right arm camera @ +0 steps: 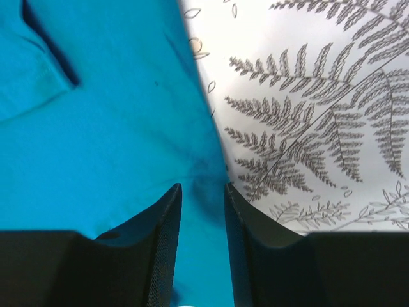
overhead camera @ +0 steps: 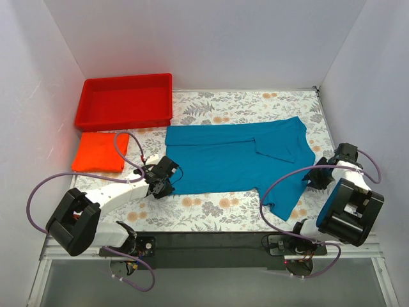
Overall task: Fold and stack the t-shirts
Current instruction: Fold the tshirt
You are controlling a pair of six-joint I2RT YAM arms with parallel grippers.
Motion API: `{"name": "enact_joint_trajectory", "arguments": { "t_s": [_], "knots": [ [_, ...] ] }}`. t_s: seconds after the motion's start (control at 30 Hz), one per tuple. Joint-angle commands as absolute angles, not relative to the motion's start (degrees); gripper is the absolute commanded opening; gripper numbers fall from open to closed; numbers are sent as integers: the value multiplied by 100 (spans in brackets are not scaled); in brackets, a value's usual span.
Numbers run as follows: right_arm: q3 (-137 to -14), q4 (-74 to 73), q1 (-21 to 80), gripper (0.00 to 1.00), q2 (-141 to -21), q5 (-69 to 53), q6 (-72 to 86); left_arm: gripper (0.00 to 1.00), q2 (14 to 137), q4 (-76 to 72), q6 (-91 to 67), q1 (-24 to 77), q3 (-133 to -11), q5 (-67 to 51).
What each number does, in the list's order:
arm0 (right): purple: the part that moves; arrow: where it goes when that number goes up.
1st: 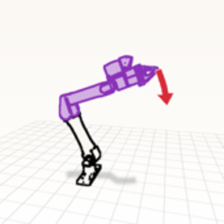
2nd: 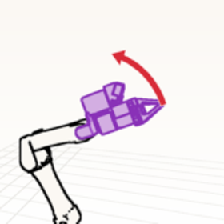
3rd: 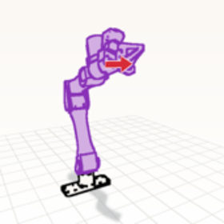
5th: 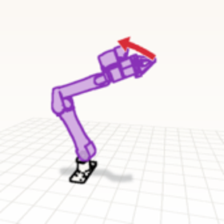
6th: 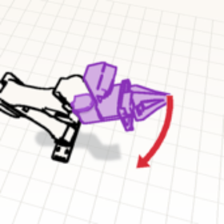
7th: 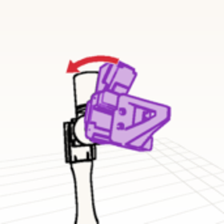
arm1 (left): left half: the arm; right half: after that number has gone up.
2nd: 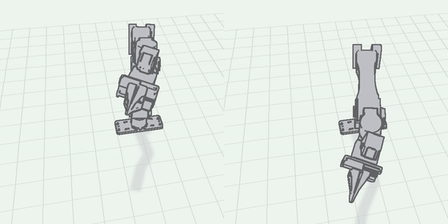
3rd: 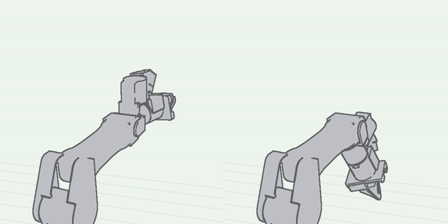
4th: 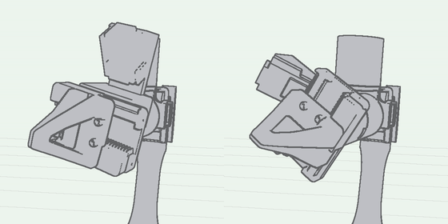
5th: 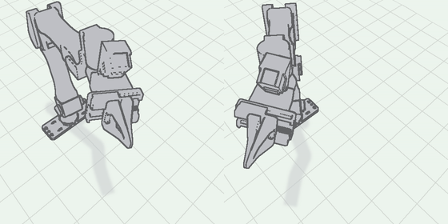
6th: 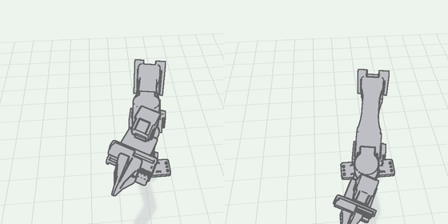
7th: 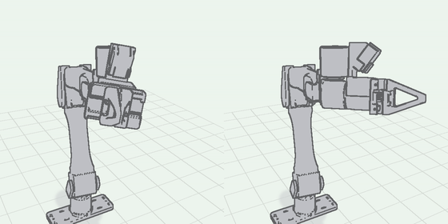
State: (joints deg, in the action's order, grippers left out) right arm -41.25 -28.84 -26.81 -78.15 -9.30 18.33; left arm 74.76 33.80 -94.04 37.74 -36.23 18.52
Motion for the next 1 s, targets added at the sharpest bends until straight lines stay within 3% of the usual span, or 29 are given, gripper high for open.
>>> {"name": "enact_joint_trajectory", "arguments": {
  "t_s": [0.0, 0.33, 0.87, 0.9, 0.93, 0.97],
  "knots": [
    [-3929, -2330, -2874, 38, -7910, -1204, 2013, 0, 7269, 3305, -9404, 3788, -3612, 1907],
    [-3674, -2382, -3050, 35, -7638, -642, 2180, 0, 7269, 3349, -9378, 3788, -3674, 1925],
    [-3577, -2171, -3050, 35, -8015, -1186, 2013, 0, 7216, 3348, -9387, 3788, -3665, 1916],
    [-3577, -2153, -3059, 33, -8024, -1204, 2013, 0, 7207, 3357, -9387, 3788, -3674, 1933],
    [-3577, -2153, -3050, 21, -8033, -1195, 2013, 0, 7198, 3366, -9404, 3788, -3683, 1951],
    [-3568, -2171, -3050, 18, -8016, -1169, 2013, 0, 7190, 3384, -9413, 3788, -3691, 1969]
  ]
}}
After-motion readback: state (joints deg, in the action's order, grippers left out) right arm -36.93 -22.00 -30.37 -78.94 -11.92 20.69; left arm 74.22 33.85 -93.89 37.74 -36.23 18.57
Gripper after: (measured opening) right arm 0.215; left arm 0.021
